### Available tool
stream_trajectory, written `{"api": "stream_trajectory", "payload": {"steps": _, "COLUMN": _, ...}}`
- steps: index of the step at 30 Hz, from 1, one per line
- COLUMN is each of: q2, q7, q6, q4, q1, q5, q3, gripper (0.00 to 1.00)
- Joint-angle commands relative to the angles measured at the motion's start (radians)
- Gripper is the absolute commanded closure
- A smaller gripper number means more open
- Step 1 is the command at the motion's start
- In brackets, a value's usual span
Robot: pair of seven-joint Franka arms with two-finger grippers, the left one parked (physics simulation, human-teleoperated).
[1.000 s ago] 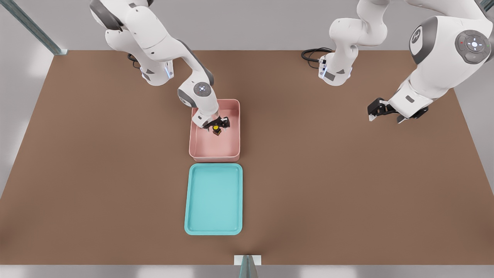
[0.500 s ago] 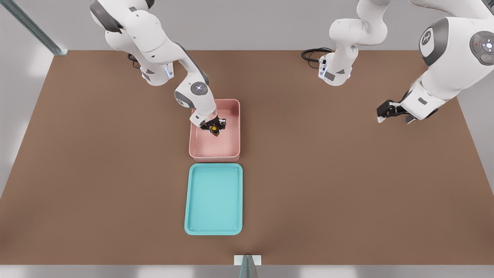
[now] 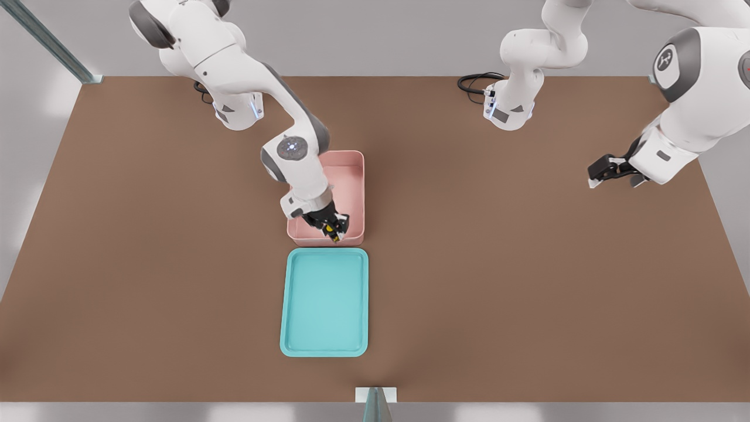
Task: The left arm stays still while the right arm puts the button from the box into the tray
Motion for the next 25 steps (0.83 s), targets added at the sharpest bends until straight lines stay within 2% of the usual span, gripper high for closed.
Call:
{"api": "stream_trajectory", "payload": {"steps": 1, "q2": 0.039, "q7": -0.447, "q6": -0.25, "q4": 0.095, "q1": -0.033, "q5": 0.158, "q3": -0.014, "gripper": 0.48}}
{"api": "stream_trajectory", "payload": {"steps": 4, "q2": 0.252, "q7": -0.65, "q6": -0.29, "q4": 0.345, "q1": -0.047, "q5": 0.178, "q3": -0.085, "gripper": 0.48}}
{"api": "stream_trajectory", "payload": {"steps": 6, "q2": 0.415, "q7": -0.673, "q6": -0.295, "q4": 0.537, "q1": -0.047, "q5": 0.173, "q3": -0.085, "gripper": 0.48}}
{"api": "stream_trajectory", "payload": {"steps": 8, "q2": 0.491, "q7": -0.69, "q6": -0.295, "q4": 0.629, "q1": -0.05, "q5": 0.175, "q3": -0.085, "gripper": 0.48}}
{"api": "stream_trajectory", "payload": {"steps": 9, "q2": 0.508, "q7": -0.69, "q6": -0.29, "q4": 0.644, "q1": -0.051, "q5": 0.175, "q3": -0.085, "gripper": 0.31}}
{"api": "stream_trajectory", "payload": {"steps": 10, "q2": 0.508, "q7": -0.69, "q6": -0.29, "q4": 0.644, "q1": -0.059, "q5": 0.176, "q3": -0.083, "gripper": 0.0}}
{"api": "stream_trajectory", "payload": {"steps": 13, "q2": 0.475, "q7": -0.705, "q6": -0.408, "q4": 0.684, "q1": -0.076, "q5": 0.202, "q3": -0.077, "gripper": 0.0}}
{"api": "stream_trajectory", "payload": {"steps": 14, "q2": 0.34, "q7": -0.71, "q6": -0.561, "q4": 0.669, "q1": -0.074, "q5": 0.187, "q3": -0.075, "gripper": 0.0}}
{"api": "stream_trajectory", "payload": {"steps": 15, "q2": 0.16, "q7": -0.777, "q6": -0.779, "q4": 0.654, "q1": -0.076, "q5": 0.097, "q3": -0.075, "gripper": 0.0}}
{"api": "stream_trajectory", "payload": {"steps": 16, "q2": 0.013, "q7": -0.967, "q6": -0.836, "q4": 0.556, "q1": -0.151, "q5": 0.061, "q3": -0.074, "gripper": 0.0}}
{"api": "stream_trajectory", "payload": {"steps": 17, "q2": -0.09, "q7": -1.111, "q6": -0.902, "q4": 0.493, "q1": -0.225, "q5": 0.051, "q3": -0.097, "gripper": 0.0}}
{"api": "stream_trajectory", "payload": {"steps": 18, "q2": -0.144, "q7": -1.295, "q6": -0.966, "q4": 0.493, "q1": -0.234, "q5": 0.05, "q3": -0.226, "gripper": 0.0}}
{"api": "stream_trajectory", "payload": {"steps": 19, "q2": -0.139, "q7": -1.354, "q6": -0.977, "q4": 0.575, "q1": -0.235, "q5": 0.054, "q3": -0.308, "gripper": 0.0}}
{"api": "stream_trajectory", "payload": {"steps": 25, "q2": -0.133, "q7": -1.374, "q6": -1.028, "q4": 0.6, "q1": -0.275, "q5": 0.086, "q3": -0.308, "gripper": 0.0}}
